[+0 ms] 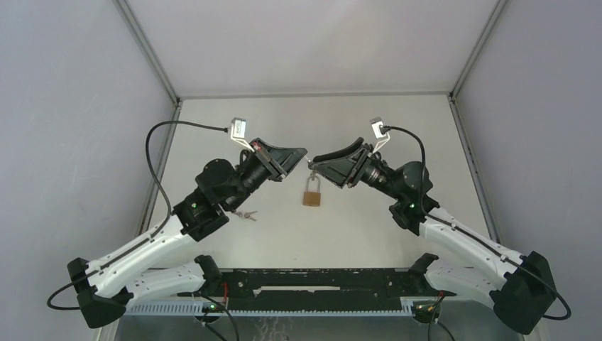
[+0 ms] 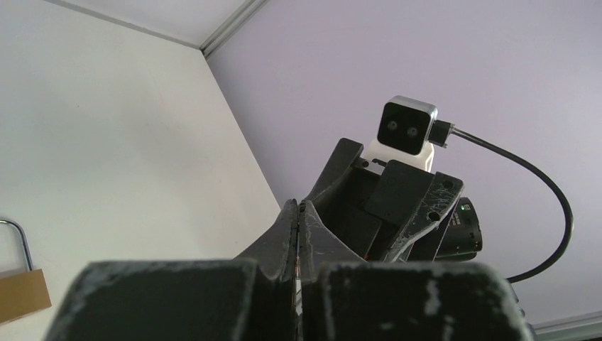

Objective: Unlock with the key

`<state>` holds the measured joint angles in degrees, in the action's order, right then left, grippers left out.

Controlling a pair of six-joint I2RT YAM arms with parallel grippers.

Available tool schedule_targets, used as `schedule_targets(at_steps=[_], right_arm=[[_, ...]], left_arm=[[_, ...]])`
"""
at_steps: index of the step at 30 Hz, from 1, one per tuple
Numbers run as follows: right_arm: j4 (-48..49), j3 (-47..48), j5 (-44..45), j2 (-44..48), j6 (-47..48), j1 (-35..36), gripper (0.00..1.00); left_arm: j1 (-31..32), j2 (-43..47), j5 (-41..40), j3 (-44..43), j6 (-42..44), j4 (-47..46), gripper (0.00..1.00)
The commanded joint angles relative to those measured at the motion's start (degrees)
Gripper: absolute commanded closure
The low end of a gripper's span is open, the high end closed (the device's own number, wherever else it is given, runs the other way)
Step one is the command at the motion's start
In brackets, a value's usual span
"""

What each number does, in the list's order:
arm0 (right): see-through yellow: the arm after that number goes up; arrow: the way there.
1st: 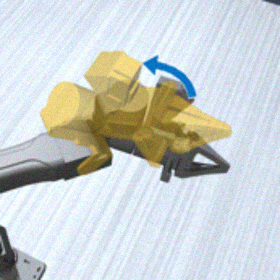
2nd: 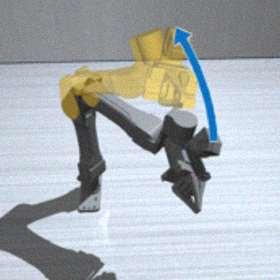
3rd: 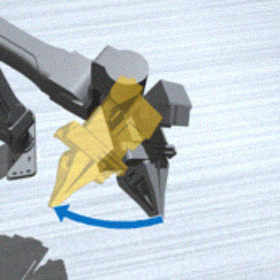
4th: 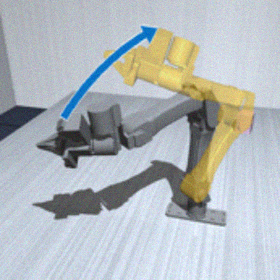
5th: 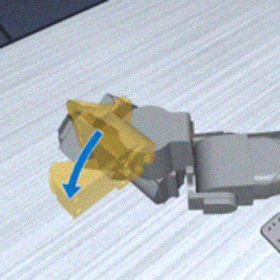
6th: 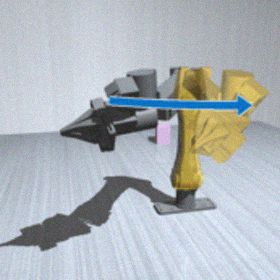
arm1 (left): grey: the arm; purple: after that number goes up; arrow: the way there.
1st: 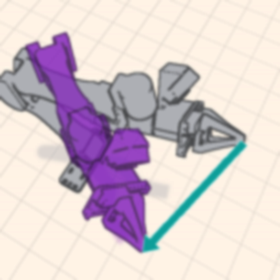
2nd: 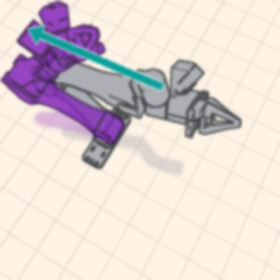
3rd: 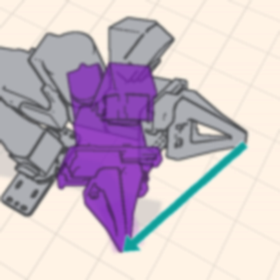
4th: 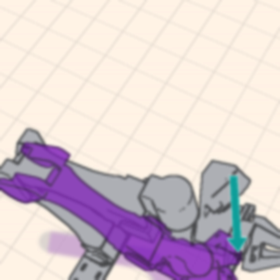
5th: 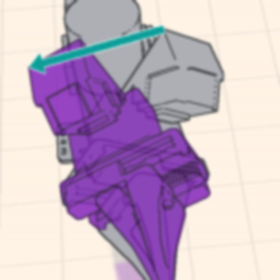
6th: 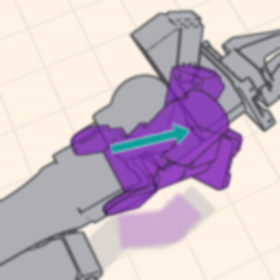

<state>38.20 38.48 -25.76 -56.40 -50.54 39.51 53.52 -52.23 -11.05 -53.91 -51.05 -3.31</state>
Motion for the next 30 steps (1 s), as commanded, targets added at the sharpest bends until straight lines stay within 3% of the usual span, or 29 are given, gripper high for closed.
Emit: schedule_targets(at_steps=[1,8,23,30], right_arm=[[4.8,2.7,-0.5,-0.6,-1.8,1.0,0.37],[5.5,2.7,-0.3,-1.7,-2.6,2.0,0.51],[4.0,4.5,1.7,-3.2,-2.2,3.1,0.55],[3.4,4.9,2.3,-3.9,-2.6,3.0,0.69]], left_arm=[[0.2,0.7,-1.6,-2.6,-0.9,-3.4,1.0],[0.2,1.5,-3.1,-1.2,-2.2,-4.9,1.0],[0.2,1.8,-3.3,0.2,-2.8,-6.2,1.0],[0.2,2.1,-3.7,0.5,-2.8,-6.4,1.0]])
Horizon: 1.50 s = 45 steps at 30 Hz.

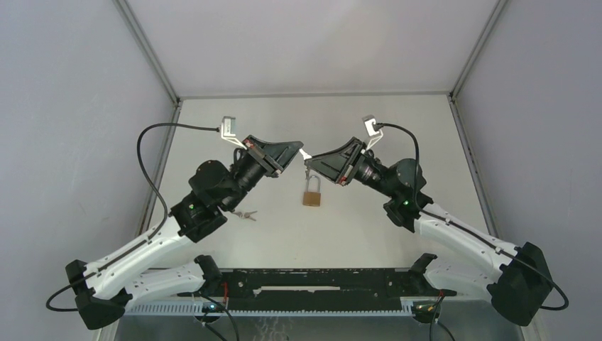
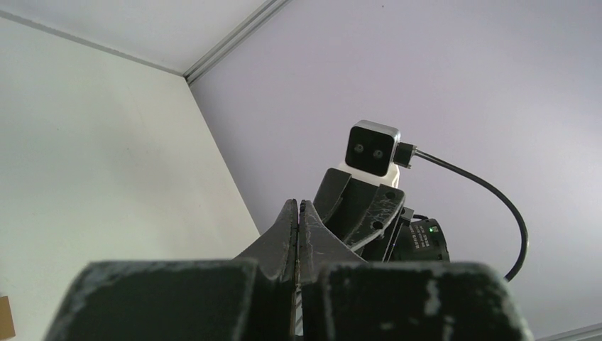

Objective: Unlock with the key

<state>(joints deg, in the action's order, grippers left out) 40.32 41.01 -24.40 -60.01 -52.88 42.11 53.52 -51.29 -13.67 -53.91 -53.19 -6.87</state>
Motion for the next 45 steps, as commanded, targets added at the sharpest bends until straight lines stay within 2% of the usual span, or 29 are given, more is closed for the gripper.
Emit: schedule_targets(at_steps=[1,7,21,38,45], right_arm=[[1.3,2.4,1.1,-0.4,-0.3,0.4,0.71],[1.1,2.4,1.8,-0.5,-0.4,0.4,0.78],[-0.6,4.4,2.0,-1.7,-0.3,0.5,0.78],[-2.9,5.3,3.2,-2.1,-1.3,0.3,1.0],[-5.9,6.0,4.1,-1.7,-1.4,-0.2,1.0]], left_arm=[[0.2,1.1,-1.2,0.6,-0.7,-2.9,1.0],[0.2,1.1,-1.3,1.0,-0.7,-3.1,1.0],[0.2,1.5,-1.2,1.9,-1.3,-3.8,1.0],[0.2,3.7,-2.2,4.2,-1.8,-4.4,1.0],[0.3,5.3,-2.5,6.2,-2.8,-4.5,1.0]])
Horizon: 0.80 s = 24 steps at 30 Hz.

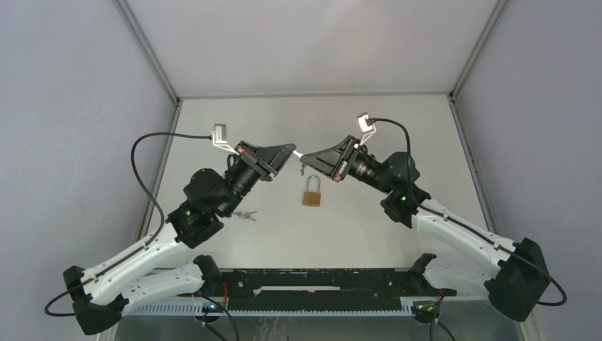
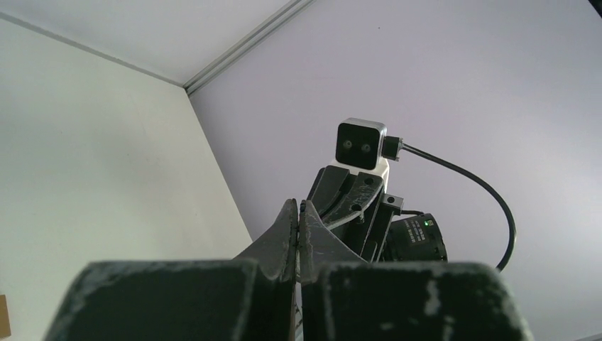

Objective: Unlock with the key

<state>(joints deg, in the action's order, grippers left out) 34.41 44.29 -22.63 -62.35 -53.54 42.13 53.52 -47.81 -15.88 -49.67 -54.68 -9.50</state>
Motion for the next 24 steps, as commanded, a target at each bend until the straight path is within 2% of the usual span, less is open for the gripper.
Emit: schedule_targets(at_steps=[1,7,10,11,18,21,24], right_arm=[[-0.5,2.7,2.6,0.8,-0.8,-0.3,1.0],[-2.4,2.7,2.8,1.1,-0.5,-1.1,1.0],[-3.4,2.7,2.1,1.2,0.4,-1.1,1.0],[-4.2,2.7,1.8,1.3,1.0,-1.0,1.0],[-17.6,2.6,3.6,4.9,7.3,-1.3,1.0],[-24.6,2.3,4.2,7.0,9.3,-2.6,1.0],[-30.2,2.0,2.8,9.0,10.7,-5.5,1.0]], left_arm=[[0.2,2.1,-0.4,2.2,-1.3,-1.8,1.0],[0.2,3.0,-1.0,3.4,-1.6,-1.8,0.99],[0.2,3.1,-1.2,3.6,-1.3,-1.8,0.95],[0.2,3.2,-1.2,3.6,-1.0,-1.7,0.91],[0.0,5.5,-4.2,2.0,4.4,5.7,0.35],[-0.8,7.1,-5.4,1.9,7.6,10.8,0.22],[-1.6,7.7,-5.9,1.4,12.2,17.1,0.2]])
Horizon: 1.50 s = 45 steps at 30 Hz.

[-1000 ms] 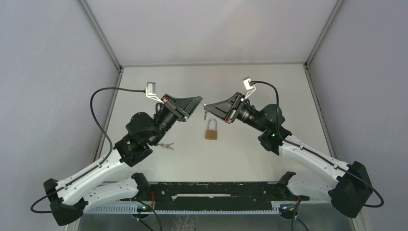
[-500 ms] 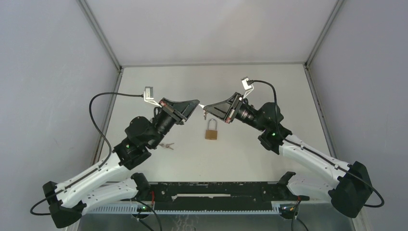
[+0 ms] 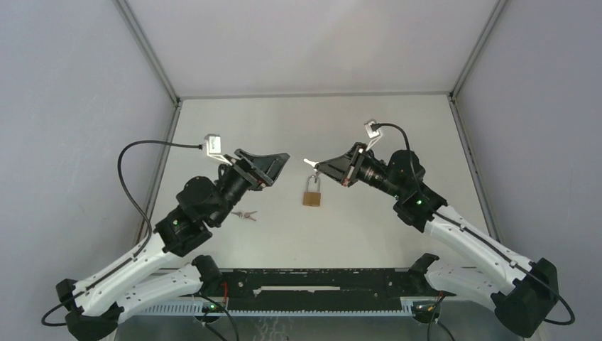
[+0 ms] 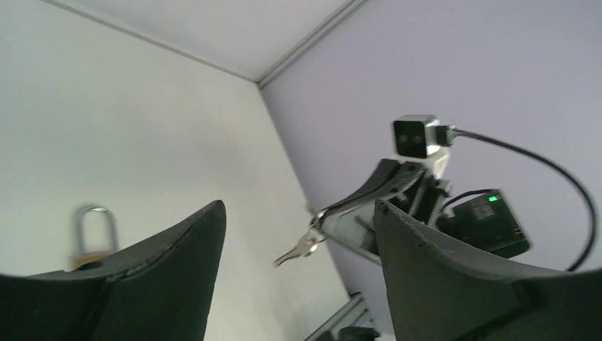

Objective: Unlock with the key

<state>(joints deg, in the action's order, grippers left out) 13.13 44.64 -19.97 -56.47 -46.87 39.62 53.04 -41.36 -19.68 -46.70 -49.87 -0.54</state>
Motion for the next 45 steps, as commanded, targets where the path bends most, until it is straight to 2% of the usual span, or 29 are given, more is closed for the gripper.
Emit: schedule_targets(at_steps=[1,8,18,33,40,45], right_arm=[[-10.8,1.5,0.1,3.7,4.3,-4.0,1.0],[-23.4,-1.4,2.0,10.9,9.1,-10.9,1.0],[-39.0,-3.2,9.6,17.6,15.1,-16.1,1.0],[-44.1,-4.8,10.6,20.7,19.5,-19.5,1.0],[-45.1,-5.2,10.0,22.0,20.3,-21.2,1.0],[-45.0,-5.9,9.4,22.4,20.4,-22.2,1.0]], left_arm=[[-1.3,1.1,-2.0,-1.8,9.5,10.3,0.2],[-1.4,-5.2,0.3,-5.0,20.1,24.9,0.2],[-1.4,-22.3,2.7,-7.8,14.9,32.9,0.21],[2.3,-49.2,1.7,-20.7,7.4,40.7,0.2],[2.4,-55.9,1.0,-25.3,6.9,43.2,0.12],[2.4,-60.2,1.9,-29.1,8.7,43.0,0.11]])
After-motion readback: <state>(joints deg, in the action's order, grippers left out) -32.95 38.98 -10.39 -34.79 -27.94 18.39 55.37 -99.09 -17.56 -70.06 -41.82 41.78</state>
